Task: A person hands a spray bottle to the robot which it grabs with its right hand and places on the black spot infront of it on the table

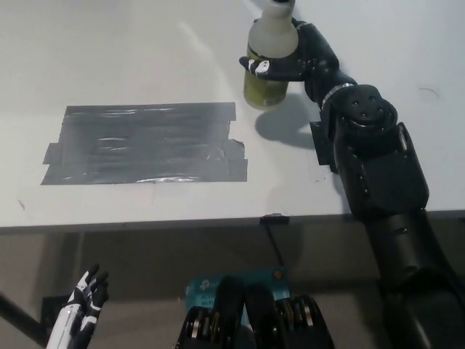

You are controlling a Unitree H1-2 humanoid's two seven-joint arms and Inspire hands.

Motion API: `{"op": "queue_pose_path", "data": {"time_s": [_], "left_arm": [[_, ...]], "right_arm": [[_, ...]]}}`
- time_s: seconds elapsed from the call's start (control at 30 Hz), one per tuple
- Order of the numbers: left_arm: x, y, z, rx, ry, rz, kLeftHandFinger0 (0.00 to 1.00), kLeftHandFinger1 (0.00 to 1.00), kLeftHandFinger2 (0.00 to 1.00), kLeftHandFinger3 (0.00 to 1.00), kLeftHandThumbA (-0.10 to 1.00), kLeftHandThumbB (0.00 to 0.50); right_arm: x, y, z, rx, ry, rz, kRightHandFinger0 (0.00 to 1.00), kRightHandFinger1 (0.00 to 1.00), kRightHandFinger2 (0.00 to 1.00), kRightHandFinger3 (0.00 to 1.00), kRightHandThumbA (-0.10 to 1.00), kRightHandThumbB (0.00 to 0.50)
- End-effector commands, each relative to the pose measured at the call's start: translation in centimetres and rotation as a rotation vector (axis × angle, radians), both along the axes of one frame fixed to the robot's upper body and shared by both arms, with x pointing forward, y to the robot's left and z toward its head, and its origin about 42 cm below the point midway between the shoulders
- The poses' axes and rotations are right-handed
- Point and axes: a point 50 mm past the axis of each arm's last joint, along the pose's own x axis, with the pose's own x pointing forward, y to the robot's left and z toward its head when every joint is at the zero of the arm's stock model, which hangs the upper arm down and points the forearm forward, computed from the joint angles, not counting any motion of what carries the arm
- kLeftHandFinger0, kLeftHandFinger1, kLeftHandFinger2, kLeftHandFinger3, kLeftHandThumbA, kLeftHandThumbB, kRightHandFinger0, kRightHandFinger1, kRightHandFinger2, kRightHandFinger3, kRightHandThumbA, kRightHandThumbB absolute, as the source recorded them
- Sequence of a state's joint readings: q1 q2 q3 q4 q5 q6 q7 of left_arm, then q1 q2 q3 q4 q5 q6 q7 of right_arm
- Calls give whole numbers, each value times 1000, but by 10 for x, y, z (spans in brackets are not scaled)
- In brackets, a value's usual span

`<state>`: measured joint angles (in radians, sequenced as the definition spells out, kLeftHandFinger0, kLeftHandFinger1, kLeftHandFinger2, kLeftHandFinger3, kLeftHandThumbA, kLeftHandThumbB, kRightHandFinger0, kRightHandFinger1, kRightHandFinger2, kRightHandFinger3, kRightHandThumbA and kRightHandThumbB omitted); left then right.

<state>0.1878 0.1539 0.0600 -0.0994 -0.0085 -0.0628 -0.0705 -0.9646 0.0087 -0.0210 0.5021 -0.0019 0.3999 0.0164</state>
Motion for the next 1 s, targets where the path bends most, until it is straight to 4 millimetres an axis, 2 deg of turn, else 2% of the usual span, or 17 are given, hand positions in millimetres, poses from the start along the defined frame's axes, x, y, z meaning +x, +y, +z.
{"op": "queue_pose_path", "data": {"time_s": [0.0, 0.03, 0.13, 0.17, 0.2, 0.27, 0.3, 0.33, 0.37, 0.5, 0.57, 0.63, 0.7, 0.87, 0.9, 0.93, 0.97], "left_arm": [[-1, 3, 7, 16, -25, -15, 1000, 1000, 1000, 1000, 841, 61], [-4, 3, 6, 17, -19, -13, 1000, 1000, 1000, 1000, 843, 61], [-6, 3, 5, 12, -12, -8, 1000, 1000, 1000, 1000, 837, 39], [-6, 3, 5, 12, -12, -7, 1000, 1000, 1000, 1000, 837, 39], [-6, 4, 5, 15, -14, -10, 1000, 1000, 1000, 1000, 840, 25], [-5, 3, 5, 18, -15, -11, 1000, 1000, 1000, 1000, 859, 18], [-5, 3, 4, 22, -14, -12, 1000, 1000, 1000, 1000, 892, 24], [-6, 4, 4, 23, -14, -13, 1000, 1000, 1000, 1000, 895, 24], [-6, 5, 4, 24, -16, -13, 1000, 1000, 1000, 1000, 906, 19], [-6, 5, 4, 22, -23, -11, 1000, 1000, 1000, 1000, 901, 0], [-7, 5, 4, 22, -22, -10, 1000, 1000, 1000, 1000, 896, 0], [-6, 5, 5, 22, -27, -11, 1000, 1000, 1000, 1000, 885, 0], [-6, 6, 6, 29, -25, -8, 1000, 1000, 1000, 1000, 893, 1], [-8, 6, 5, 22, -21, -6, 1000, 1000, 1000, 1000, 895, 12], [-8, 5, 5, 24, -21, -6, 1000, 1000, 1000, 1000, 897, 12], [-8, 5, 5, 25, -22, -6, 1000, 1000, 1000, 1000, 897, 12], [-8, 5, 5, 25, -20, -5, 1000, 1000, 1000, 1000, 914, 20]], "right_arm": [[4, 5, 27, 55, -61, -23, 0, 277, 646, 524, -38, 244], [3, 5, 22, 50, -65, -23, 0, 303, 653, 582, -33, 247], [2, 2, 18, 30, -68, -39, 0, 221, 557, 531, 0, 242], [2, 2, 18, 28, -69, -40, 0, 219, 555, 529, 0, 240], [0, 0, 19, 31, -64, -48, 0, 243, 581, 588, -22, 223], [-1, -5, 22, 44, -63, -54, 0, 264, 582, 550, -19, 217], [-3, -11, 27, 46, -63, -63, 0, 265, 557, 472, 143, 224], [-3, -13, 29, 46, -63, -65, 0, 270, 562, 471, 157, 223], [-3, -23, 35, 58, -91, -78, 0, 272, 569, 443, 220, 257], [-3, -44, 46, 118, -137, -105, 0, 281, 599, 483, 226, 230], [-5, -54, 52, 125, -154, -118, 0, 232, 502, 437, 294, 229], [-7, -68, 54, 139, -181, -154, 0, 219, 474, 393, 355, 277], [-7, -73, 53, 163, -196, -163, 0, 221, 476, 391, 365, 296], [-10, -87, 33, 83, -290, -255, 13, 212, 454, 398, 566, 324], [-12, -89, 25, 42, -330, -292, 84, 218, 439, 383, 607, 328], [-12, -89, 24, 38, -334, -295, 84, 218, 439, 383, 607, 328], [-11, -91, 18, 14, -351, -312, 57, 193, 378, 337, 660, 337]]}}
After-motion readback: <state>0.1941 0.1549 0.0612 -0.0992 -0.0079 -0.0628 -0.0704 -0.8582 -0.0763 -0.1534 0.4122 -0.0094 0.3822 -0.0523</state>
